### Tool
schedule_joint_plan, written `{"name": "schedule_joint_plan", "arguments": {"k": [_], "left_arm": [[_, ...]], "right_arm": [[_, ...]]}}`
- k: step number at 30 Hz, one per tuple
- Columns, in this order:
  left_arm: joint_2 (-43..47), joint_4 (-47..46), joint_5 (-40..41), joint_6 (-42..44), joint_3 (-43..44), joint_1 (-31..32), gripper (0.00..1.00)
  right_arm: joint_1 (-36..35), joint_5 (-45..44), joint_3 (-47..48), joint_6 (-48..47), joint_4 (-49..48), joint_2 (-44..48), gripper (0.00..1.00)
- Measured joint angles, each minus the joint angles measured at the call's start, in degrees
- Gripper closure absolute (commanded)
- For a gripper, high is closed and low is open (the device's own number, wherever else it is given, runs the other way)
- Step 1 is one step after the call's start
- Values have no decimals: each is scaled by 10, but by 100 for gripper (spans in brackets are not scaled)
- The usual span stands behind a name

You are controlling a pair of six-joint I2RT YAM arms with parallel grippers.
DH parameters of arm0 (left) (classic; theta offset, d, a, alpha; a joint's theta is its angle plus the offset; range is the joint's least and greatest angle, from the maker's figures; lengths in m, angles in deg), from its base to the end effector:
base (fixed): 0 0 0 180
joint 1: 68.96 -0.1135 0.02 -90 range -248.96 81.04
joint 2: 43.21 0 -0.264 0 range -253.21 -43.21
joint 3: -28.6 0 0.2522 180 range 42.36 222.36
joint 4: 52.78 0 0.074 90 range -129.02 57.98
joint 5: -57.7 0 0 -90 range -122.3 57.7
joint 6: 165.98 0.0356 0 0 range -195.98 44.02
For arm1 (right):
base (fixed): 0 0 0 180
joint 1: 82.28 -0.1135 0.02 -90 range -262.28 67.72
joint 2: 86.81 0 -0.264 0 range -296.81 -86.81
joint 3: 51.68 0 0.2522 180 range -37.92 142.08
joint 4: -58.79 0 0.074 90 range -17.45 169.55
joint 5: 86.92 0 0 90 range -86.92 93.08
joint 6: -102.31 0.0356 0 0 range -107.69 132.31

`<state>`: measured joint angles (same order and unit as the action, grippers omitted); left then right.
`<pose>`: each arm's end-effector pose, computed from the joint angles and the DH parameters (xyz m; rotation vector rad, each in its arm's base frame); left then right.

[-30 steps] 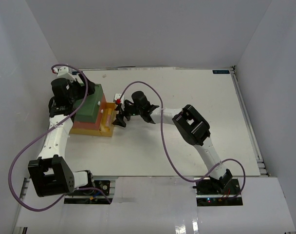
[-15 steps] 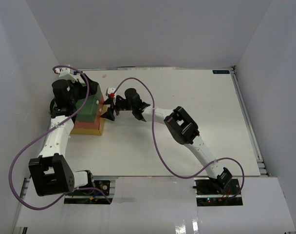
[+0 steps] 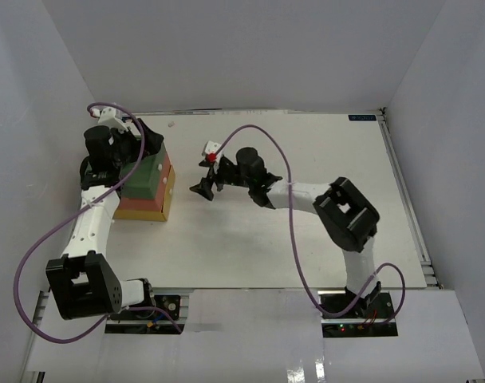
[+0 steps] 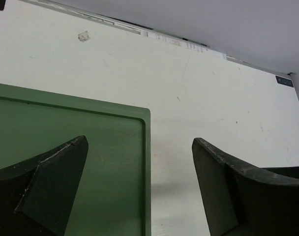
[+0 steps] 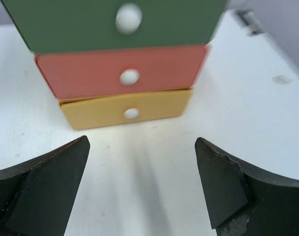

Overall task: Sort the stationery into containers
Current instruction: Close the drawer in the storage box, then reset both arms

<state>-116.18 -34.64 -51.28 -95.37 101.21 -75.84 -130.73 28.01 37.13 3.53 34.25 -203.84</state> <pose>0.2962 0.0241 0.3302 -0.2078 1.8904 -0.4618 0.2994 0.3604 0.2226 -1.1027 1.2990 0.8778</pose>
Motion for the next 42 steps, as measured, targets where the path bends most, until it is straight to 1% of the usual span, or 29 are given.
{"name": "schedule_joint_plan", "arguments": {"k": [1, 5, 9, 11, 15, 21, 24, 26, 29, 32, 36, 42], "left_arm": [[-1, 15, -1, -1, 9, 0, 2], [-3, 99, -8, 0, 61, 1, 2], [1, 170, -10, 12, 144, 1, 2], [17, 197, -9, 18, 179, 1, 2], [92, 242, -5, 28, 217, 1, 2], [235, 285, 2, 35, 242, 8, 2], [294, 304, 18, 38, 240, 29, 2], [328, 321, 36, 39, 233, 54, 2], [363, 344, 80, 42, 208, 97, 2], [381, 372, 139, 46, 177, 123, 2], [379, 400, 181, 47, 158, 129, 2], [380, 407, 205, 50, 158, 130, 2]], "right_arm": [[5, -9, -23, -4, -1, 40, 2], [26, -83, -104, -18, 6, 223, 10], [31, -176, -155, -33, 67, 395, 10], [31, -229, -174, -38, 106, 471, 10], [28, -348, -217, -39, 203, 631, 10], [28, -518, -240, -31, 336, 850, 10], [28, -593, -249, -23, 378, 947, 10], [28, -624, -266, -23, 394, 1003, 10], [28, -654, -295, -26, 414, 1071, 10], [28, -669, -312, -40, 428, 1108, 10], [28, -671, -316, -54, 447, 1119, 10], [28, -666, -319, -61, 458, 1112, 10]]}}
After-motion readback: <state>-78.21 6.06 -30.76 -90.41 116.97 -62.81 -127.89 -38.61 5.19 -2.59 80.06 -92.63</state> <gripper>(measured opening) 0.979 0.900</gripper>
